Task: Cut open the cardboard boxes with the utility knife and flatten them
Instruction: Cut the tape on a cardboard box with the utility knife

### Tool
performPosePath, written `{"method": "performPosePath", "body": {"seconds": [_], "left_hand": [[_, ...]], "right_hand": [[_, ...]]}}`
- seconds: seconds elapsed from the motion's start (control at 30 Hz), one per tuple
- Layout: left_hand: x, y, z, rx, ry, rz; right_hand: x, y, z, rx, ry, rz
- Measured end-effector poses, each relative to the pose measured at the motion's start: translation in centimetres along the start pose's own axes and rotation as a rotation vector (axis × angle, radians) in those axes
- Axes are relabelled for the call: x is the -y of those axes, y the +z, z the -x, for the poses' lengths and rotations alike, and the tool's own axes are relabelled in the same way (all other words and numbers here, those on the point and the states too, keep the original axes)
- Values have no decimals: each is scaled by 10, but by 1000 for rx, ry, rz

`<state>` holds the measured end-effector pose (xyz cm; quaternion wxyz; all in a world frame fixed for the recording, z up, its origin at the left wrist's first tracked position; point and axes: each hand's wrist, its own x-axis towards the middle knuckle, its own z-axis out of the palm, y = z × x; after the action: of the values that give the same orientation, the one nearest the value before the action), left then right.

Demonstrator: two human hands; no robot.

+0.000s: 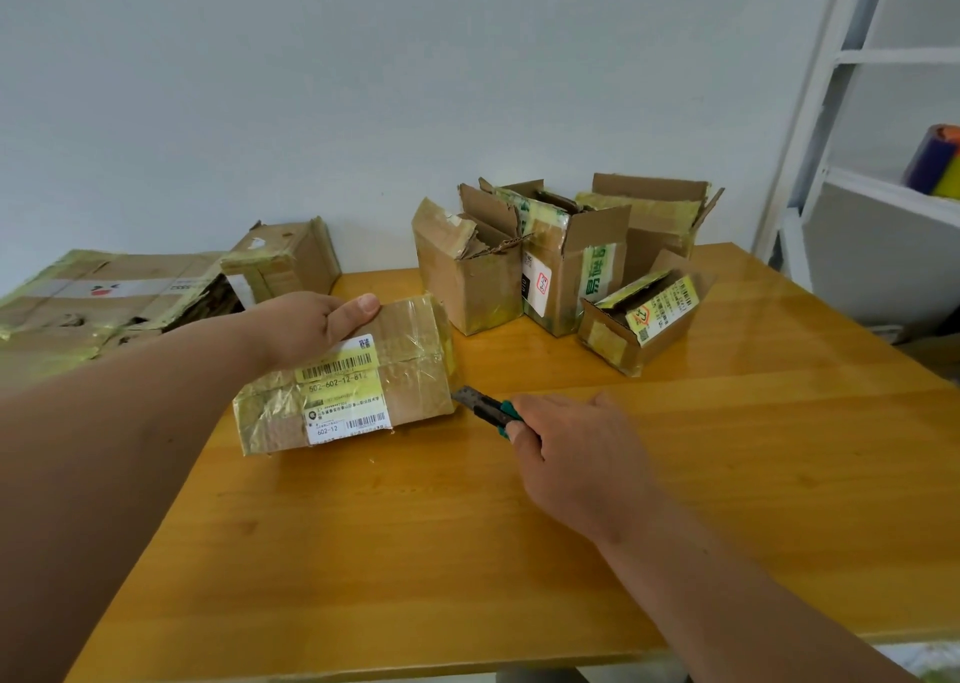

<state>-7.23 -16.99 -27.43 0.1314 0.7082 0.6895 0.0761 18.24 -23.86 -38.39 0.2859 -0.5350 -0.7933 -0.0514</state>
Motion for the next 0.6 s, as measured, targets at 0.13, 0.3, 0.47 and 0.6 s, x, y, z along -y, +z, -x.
{"method": "performPosePath", "body": {"seconds": [0.13,0.3,0.47,0.6], "left_hand": [[0,-2,-1,-60,-52,21],[-7,-5,-5,31,-16,16],[5,-27,9,233,12,10],[3,-25,14,93,-51,-123]], "right_hand": [[-13,-6,16,40,-8,86],[-12,-21,-2,0,255,-257],[1,-17,-18,220,402,-344],[9,-9,-21,263,433,-380]]}}
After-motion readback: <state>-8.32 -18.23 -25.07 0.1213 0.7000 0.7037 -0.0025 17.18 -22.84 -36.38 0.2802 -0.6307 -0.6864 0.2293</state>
